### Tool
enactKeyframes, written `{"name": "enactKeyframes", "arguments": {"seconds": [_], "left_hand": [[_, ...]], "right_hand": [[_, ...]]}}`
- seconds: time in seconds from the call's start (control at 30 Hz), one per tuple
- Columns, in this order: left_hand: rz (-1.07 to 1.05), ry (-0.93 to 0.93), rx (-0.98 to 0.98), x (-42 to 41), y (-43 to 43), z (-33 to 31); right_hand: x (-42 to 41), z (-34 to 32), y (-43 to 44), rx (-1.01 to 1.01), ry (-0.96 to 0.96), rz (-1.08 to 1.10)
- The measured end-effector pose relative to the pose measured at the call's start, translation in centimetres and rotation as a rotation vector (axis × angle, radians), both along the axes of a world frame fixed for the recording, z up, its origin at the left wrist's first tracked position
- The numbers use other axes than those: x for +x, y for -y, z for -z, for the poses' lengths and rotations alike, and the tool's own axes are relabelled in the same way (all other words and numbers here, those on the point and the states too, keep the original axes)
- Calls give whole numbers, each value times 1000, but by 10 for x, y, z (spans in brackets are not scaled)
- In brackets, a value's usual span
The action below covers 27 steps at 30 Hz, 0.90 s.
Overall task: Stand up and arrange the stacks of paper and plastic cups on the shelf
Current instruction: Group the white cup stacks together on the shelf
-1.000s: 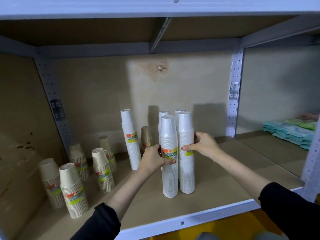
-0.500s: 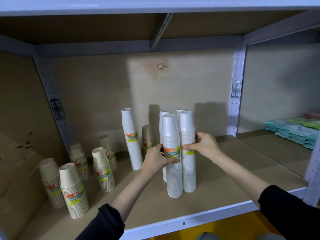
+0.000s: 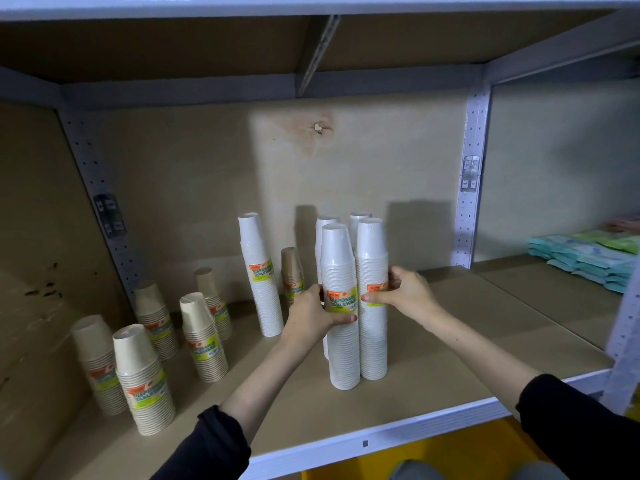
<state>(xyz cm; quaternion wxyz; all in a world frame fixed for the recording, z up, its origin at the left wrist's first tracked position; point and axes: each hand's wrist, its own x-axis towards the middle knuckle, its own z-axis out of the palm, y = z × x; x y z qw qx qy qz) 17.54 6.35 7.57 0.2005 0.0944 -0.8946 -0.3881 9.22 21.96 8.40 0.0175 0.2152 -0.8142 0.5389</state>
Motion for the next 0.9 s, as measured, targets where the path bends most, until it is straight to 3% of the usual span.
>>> {"name": "enactKeyframes", "arguments": {"seconds": [0.2,0.53,0.7,0.9], "left_hand": [[24,127,-46,3,1,10],[40,172,-71,4,0,10],[69,279,-192,9,11,8],[-29,328,-301,22,35,19]], "right_hand": [[4,32,-3,129,98,-14],[0,35,-4,143,145,-38],[-4,13,-12,201,136,-52],[-5,-44,-27,129,28,-39]]}}
